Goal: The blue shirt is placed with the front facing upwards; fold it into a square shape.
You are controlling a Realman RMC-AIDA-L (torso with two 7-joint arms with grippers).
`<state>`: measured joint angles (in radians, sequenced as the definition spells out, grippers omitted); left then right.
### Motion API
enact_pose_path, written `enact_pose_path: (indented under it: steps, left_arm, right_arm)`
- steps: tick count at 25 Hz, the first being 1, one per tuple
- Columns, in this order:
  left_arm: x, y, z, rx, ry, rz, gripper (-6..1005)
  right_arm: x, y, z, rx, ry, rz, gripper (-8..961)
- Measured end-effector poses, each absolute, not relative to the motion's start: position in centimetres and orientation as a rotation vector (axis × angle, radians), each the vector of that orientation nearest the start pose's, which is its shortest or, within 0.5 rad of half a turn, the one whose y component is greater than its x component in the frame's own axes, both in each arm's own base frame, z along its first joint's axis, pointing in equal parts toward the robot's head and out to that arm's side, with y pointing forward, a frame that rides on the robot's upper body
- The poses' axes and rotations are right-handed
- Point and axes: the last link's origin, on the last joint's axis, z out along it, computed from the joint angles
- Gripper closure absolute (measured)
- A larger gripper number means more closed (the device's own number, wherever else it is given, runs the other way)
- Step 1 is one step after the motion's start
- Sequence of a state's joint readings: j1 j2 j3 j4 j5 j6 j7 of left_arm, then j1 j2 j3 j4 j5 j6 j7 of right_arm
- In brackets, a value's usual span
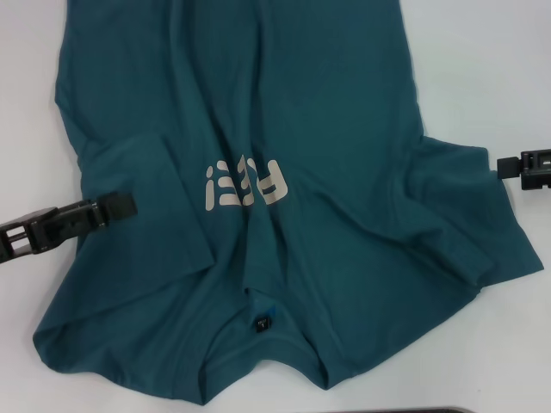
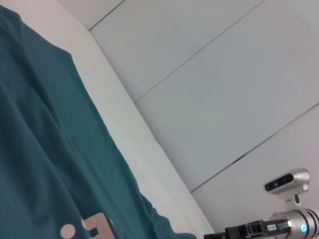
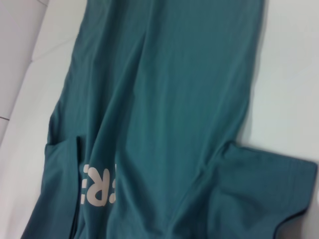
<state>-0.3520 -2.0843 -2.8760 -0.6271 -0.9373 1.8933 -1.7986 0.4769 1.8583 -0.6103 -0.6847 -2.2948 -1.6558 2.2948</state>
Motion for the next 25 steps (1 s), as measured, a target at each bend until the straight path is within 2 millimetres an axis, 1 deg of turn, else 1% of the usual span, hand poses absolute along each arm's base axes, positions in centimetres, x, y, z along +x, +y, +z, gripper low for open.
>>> enact_pose_path:
  steps: [5,21,25]
  left_arm:
    - [-31.8,23.9,2.7,-2.410,-1.546,-1.079,52]
    - [-32.1,24.5,2.9,-2.367,-1.528,-1.077,52]
    - [-32.1,24.5,3.0,-2.364,-1.526,-1.077,52]
  right_arm:
    - [34.4,31.0,8.8,-2.234,1.875,0.333,127]
    - [34.8,31.6,6.3,-2.182,1.918,0.290,130]
    - [34.4,31.9,5.8,-2.190,1.913,0.292,130]
